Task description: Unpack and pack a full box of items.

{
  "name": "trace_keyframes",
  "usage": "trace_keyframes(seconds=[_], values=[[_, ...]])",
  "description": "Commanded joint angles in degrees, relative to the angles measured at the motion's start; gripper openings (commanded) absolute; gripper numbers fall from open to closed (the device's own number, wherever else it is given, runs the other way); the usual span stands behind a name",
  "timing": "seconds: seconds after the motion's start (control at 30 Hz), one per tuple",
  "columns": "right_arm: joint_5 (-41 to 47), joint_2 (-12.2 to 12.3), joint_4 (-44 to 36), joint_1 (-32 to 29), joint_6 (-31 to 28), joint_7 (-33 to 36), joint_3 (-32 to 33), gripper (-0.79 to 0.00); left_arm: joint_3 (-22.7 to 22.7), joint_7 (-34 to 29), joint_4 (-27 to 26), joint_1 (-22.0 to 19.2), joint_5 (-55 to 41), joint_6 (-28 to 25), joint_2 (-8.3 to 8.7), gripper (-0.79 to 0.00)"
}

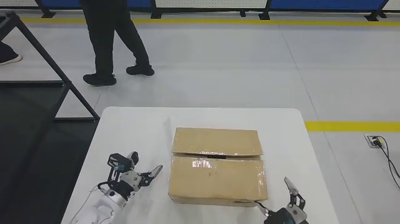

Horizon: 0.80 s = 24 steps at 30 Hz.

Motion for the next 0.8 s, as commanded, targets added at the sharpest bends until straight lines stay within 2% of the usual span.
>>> trace_keyframes(seconds=[0.0,0.17,0.6,0.67,0.77], values=[[-0.11,-0.02,-0.32,-0.51,1.29,0.23,0.59,0.0,-0.5,0.06,0.08,-0.41,0.79,4.49,-0.11,0.0],[-0.4,-0.16,-1.49,-1.67,5.01,-0.38,1.14,0.0,-0.7,1.28,-0.77,-0.28,4.61,15.05,-0.5,0.0],[-1.0,-0.15,-1.7,-1.77,5.0,0.09,1.17,0.0,-0.68,1.42,-0.86,-0.2,4.9,15.13,-0.5,0.0],[-0.98,-0.16,-1.04,-1.25,5.04,0.78,1.52,0.0,-0.13,1.52,-0.37,-0.24,7.62,14.36,-0.41,0.0],[-2.12,-0.17,-0.72,-1.0,5.61,4.09,2.48,0.0,1.37,2.84,1.16,-1.04,12.89,17.09,-0.53,0.0]])
